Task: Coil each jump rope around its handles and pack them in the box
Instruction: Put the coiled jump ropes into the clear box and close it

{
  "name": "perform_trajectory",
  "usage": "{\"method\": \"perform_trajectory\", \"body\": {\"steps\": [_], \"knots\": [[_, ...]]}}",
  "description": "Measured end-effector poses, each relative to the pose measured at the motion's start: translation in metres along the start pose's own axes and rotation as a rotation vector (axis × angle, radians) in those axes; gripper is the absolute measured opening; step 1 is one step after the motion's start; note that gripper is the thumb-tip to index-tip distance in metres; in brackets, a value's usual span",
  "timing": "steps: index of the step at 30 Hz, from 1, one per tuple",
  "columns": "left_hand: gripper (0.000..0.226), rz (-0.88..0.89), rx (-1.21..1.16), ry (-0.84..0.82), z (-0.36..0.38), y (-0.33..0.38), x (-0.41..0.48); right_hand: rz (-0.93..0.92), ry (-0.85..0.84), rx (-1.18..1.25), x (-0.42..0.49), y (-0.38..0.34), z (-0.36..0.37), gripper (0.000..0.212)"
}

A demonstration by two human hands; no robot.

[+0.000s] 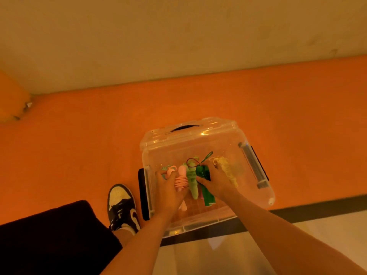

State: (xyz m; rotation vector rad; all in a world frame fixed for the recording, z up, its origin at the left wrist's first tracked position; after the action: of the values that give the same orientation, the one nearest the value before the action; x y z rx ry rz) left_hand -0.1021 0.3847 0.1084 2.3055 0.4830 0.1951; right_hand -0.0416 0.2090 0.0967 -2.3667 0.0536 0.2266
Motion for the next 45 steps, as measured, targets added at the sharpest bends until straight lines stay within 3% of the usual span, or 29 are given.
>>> {"method": "perform_trajectory", "body": {"steps": [5,9,11,16,22,26,31,35,39,45], "knots": [[0.033,-0.082,-0.002,-0.112,0.031,-0.017,-0.001,0.065,-0.102,-0.097,0.009,0.021,0.034,0.054],[0.045,-0.170,-0.016,-0.099,0.041,-0.031,-0.002,0.069,-0.153,-0.144,0.010,0.033,0.048,0.058],[0.039,-0.156,-0.003,-0.131,0.047,-0.032,-0.003,0.048,-0.197,-0.185,0.010,0.038,0.052,0.062],[0.055,-0.148,0.057,-0.174,0.052,-0.034,-0.002,-0.004,-0.317,-0.261,0.013,0.043,0.052,0.076],[0.052,-0.074,0.167,-0.087,0.028,-0.007,0.004,-0.056,-0.157,-0.157,0.017,0.020,0.005,0.066],[0.064,0.086,0.178,0.091,-0.006,0.043,0.015,-0.097,-0.075,-0.215,0.019,-0.008,-0.046,0.069],[0.073,0.158,0.109,0.137,-0.042,0.084,0.033,-0.166,0.047,-0.298,0.024,-0.050,-0.099,0.067],[0.082,0.215,0.265,0.230,-0.069,0.093,0.058,-0.201,0.135,-0.337,0.036,-0.075,-0.125,0.071],[0.092,0.133,0.382,0.261,-0.082,0.080,0.088,-0.176,0.188,-0.392,0.059,-0.085,-0.134,0.073],[0.092,-0.034,0.370,0.149,-0.063,0.034,0.117,-0.099,0.051,-0.443,0.107,-0.055,-0.108,0.075]]}}
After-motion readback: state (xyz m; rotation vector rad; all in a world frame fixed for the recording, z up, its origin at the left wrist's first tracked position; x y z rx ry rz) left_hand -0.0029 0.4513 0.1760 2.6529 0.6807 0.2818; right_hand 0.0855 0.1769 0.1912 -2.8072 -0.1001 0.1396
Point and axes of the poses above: each hand's wrist, its own x-axis towards the middle knuckle, its own z-axis out of the palm, y = z × x, the point moved 4 cm from there along x, towards the middle knuckle, and after that the axes turned 15 degrees about y, right-handed, at the moved point
